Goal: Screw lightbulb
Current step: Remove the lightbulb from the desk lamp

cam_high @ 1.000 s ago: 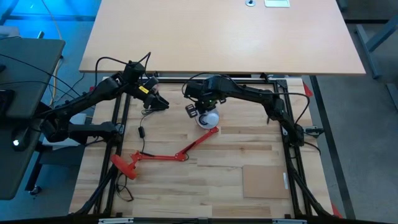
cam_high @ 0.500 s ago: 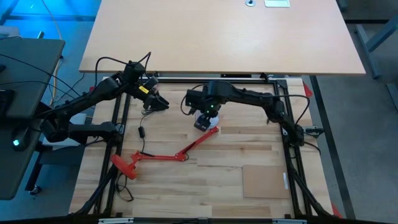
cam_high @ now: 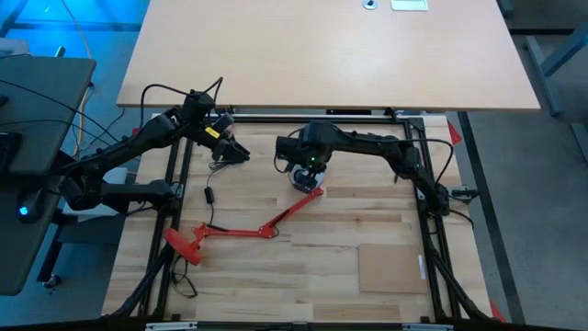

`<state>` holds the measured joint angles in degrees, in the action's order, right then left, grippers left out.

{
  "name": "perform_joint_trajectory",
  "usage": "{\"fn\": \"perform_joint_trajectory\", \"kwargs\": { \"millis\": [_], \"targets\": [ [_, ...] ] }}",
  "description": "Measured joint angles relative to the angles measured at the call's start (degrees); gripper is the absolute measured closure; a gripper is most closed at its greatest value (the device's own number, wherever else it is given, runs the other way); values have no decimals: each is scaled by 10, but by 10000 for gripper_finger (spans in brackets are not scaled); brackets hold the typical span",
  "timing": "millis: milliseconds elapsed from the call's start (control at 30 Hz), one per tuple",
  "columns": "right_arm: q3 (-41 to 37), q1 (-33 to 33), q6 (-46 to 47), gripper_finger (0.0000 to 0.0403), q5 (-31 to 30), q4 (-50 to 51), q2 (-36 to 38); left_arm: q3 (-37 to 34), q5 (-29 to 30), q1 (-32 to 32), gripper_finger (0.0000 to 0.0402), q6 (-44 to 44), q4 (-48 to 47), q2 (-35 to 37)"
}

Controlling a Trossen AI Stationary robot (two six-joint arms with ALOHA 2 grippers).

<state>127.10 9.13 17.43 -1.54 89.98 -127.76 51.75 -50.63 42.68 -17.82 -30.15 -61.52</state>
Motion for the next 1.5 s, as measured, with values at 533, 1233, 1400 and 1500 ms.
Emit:
{"fn": "perform_joint_trajectory", "kwargs": {
  "millis": [533,1233,1400,1500],
  "targets": [
    [-61,-2,-6,104,0,-16,-1,0,4,0,140,-11,1,0],
    [24,-2,13,181,-88,2,4,0,21,0,140,-6,1,0],
    [75,-2,41,182,-107,0,29,0,21,0,140,-5,0,0],
    [75,-2,92,182,-107,1,59,0,21,0,140,0,0,0]
  ]
}}
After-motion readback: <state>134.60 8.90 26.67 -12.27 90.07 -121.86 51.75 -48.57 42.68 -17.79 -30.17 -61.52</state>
